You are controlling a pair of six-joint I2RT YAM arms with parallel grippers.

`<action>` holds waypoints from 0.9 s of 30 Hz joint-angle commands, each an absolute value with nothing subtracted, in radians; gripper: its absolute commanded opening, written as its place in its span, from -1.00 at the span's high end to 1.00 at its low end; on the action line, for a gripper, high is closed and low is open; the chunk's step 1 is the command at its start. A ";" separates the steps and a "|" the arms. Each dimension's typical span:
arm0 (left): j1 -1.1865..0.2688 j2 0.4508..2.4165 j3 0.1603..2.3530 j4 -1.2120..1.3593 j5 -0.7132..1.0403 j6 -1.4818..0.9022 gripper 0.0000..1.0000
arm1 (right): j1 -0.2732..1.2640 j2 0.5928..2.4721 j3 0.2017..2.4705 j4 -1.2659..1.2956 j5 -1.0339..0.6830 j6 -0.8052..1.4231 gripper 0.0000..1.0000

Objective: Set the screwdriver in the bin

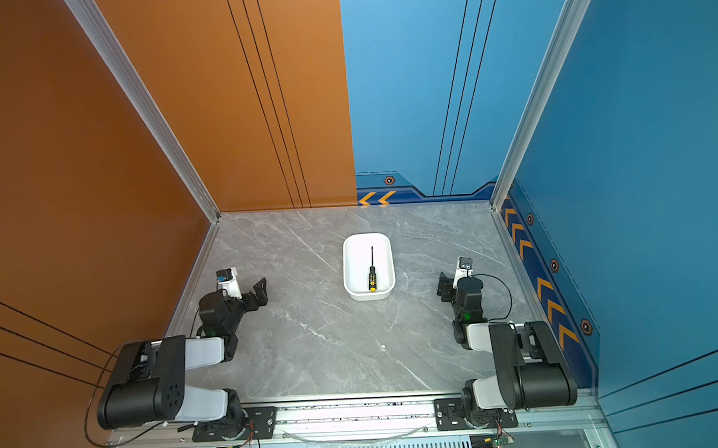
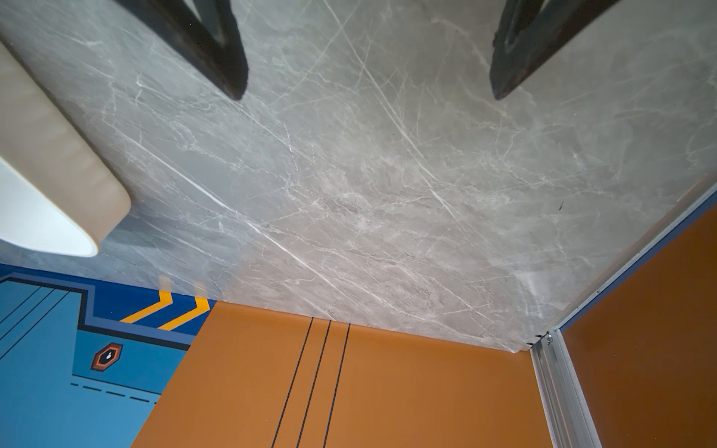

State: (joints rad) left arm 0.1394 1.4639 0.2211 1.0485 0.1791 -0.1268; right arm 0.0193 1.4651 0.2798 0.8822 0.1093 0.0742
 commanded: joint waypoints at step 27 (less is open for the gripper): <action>0.015 1.566 0.375 0.934 0.049 0.018 -0.96 | 0.017 1.548 0.373 0.910 0.088 0.064 -0.99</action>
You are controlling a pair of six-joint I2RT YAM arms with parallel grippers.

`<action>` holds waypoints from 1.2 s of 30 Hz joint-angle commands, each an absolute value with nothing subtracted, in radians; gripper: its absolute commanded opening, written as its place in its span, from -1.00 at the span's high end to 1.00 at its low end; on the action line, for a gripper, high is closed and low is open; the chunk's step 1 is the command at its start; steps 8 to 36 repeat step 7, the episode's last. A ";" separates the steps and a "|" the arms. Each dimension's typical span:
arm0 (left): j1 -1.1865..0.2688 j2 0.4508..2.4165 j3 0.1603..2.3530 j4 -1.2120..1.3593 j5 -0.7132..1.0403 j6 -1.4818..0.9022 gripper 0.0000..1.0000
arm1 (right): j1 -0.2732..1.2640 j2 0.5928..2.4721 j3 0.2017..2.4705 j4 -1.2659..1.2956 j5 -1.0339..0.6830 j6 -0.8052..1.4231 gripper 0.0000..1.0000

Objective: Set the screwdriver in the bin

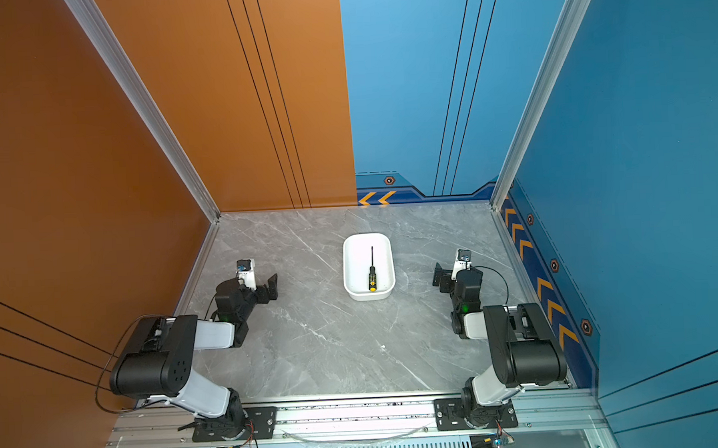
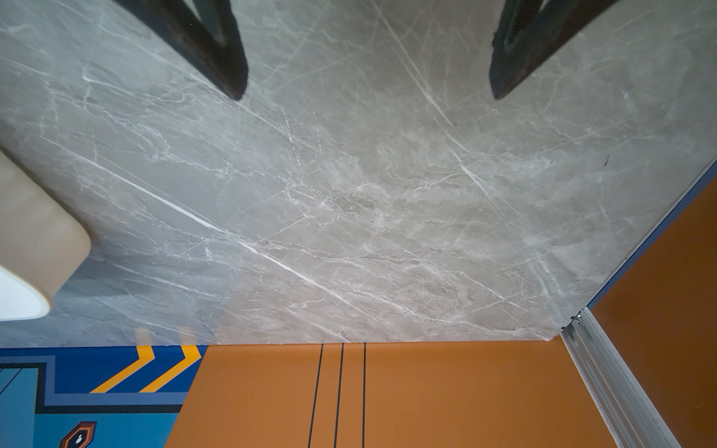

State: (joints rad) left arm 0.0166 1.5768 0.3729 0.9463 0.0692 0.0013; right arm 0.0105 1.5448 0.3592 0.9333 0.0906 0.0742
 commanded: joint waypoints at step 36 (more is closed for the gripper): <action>0.016 1.567 0.377 0.933 0.049 0.018 -0.96 | 0.017 1.547 0.373 0.911 0.084 0.063 -0.99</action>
